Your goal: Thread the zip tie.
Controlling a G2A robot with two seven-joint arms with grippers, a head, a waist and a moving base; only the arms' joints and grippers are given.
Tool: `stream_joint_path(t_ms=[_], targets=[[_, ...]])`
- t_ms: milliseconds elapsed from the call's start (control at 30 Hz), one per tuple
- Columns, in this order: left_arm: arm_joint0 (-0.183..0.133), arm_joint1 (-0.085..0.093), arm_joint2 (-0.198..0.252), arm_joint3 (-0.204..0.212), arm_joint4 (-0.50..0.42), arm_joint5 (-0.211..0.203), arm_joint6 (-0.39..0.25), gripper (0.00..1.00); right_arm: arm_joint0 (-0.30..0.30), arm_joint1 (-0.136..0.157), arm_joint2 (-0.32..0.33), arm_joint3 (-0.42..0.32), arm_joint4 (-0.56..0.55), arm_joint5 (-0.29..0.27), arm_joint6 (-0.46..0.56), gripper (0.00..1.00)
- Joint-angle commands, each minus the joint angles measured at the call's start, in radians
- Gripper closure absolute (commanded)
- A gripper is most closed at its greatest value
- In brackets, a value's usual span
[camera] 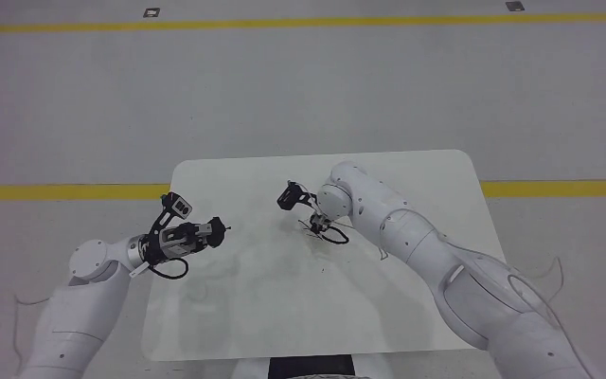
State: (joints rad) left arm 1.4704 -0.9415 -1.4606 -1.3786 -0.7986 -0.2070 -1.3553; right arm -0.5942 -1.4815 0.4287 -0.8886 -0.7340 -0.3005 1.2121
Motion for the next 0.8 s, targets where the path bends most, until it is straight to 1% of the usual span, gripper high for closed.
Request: stream_joint_path(t_ms=[0, 200, 233, 767], targets=[[0.0, 0.0, 0.0, 0.0, 0.0, 0.0, 0.0, 1.0, -0.003, 0.0, 0.004, 0.0, 0.003, -0.007, -0.002, 0.89], [0.0, 0.0, 0.0, 0.0, 0.0, 0.0, 0.0, 1.0, -0.009, -0.005, 0.01, 0.003, 0.009, -0.024, -0.006, 0.87], [0.0, 0.0, 0.0, 0.0, 0.0, 0.0, 0.0, 1.0, -0.009, -0.006, 0.011, 0.003, 0.01, -0.026, -0.007, 0.85], [0.0, 0.0, 0.0, 0.0, 0.0, 0.0, 0.0, 1.0, -0.017, -0.027, 0.014, 0.059, 0.008, -0.039, -0.032, 0.85]])
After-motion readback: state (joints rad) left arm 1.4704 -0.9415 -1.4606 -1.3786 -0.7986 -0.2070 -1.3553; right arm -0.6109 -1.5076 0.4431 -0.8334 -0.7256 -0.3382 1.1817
